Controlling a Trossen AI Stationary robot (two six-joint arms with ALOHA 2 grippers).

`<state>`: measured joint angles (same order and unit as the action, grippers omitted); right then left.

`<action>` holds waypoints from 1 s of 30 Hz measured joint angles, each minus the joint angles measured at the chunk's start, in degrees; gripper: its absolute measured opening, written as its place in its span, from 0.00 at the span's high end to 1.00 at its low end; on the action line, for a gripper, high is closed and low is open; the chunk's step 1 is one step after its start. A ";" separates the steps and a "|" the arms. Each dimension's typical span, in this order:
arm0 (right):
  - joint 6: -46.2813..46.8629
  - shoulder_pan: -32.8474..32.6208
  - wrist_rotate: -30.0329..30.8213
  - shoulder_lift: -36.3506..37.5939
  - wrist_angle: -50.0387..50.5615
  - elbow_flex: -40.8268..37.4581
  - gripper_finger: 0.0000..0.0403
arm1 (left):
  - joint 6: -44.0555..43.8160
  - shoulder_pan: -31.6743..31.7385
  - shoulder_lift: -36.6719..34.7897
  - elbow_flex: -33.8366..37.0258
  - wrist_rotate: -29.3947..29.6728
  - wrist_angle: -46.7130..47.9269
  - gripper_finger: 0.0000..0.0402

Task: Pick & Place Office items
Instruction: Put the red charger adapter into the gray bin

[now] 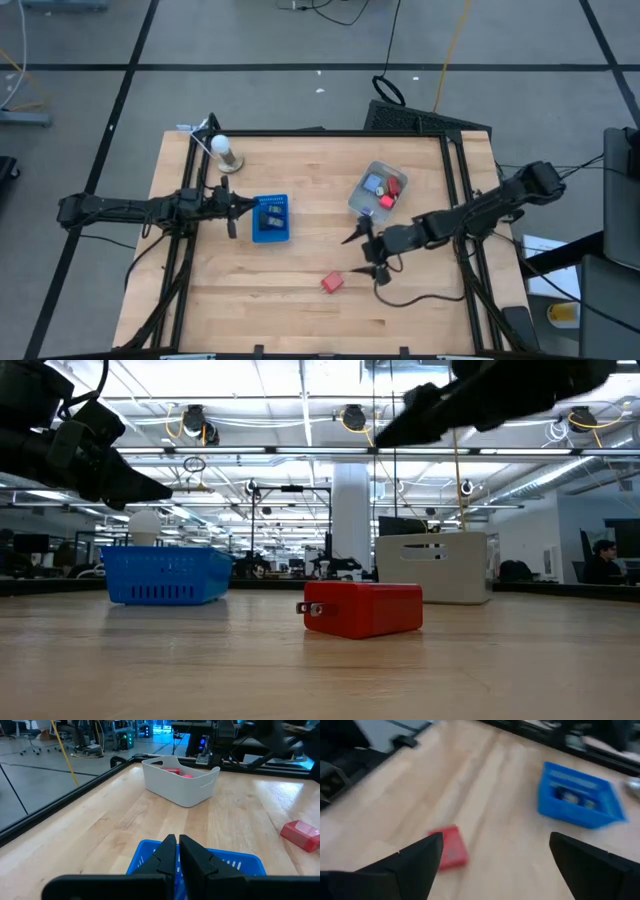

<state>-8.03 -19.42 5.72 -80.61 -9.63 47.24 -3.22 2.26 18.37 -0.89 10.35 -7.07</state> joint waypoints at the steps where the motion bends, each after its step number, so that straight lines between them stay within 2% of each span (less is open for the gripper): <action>1: 0.17 0.00 -1.48 -1.44 0.29 1.60 0.10 | -0.02 0.00 0.00 0.00 0.00 0.02 0.94; 5: 0.28 0.00 -6.67 -8.56 1.04 6.43 0.11 | -1.12 0.02 -0.02 0.00 -0.11 0.02 0.94; 9: -0.63 -0.25 -10.49 -14.93 1.62 8.79 0.11 | -1.37 0.02 -0.02 0.00 -2.70 0.07 0.94; 12: -1.78 0.04 -12.14 -17.46 1.33 10.06 0.11 | -1.33 0.00 0.00 0.00 -3.03 0.09 0.94; 16: -2.57 1.83 -19.19 -20.50 1.31 11.58 0.11 | -1.44 0.00 -0.02 0.00 -3.02 0.79 0.94; 22: -7.51 4.11 -21.17 -24.02 1.73 12.22 0.11 | -1.21 0.00 -0.02 0.00 -2.84 1.46 0.94; 30: -7.70 5.87 -25.65 -28.49 1.40 12.89 0.11 | -1.22 0.00 -0.02 0.00 -2.82 1.41 0.94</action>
<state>-15.72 -13.55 -19.93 -109.10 -8.23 60.13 -4.44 2.26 18.35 -0.89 7.53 -5.66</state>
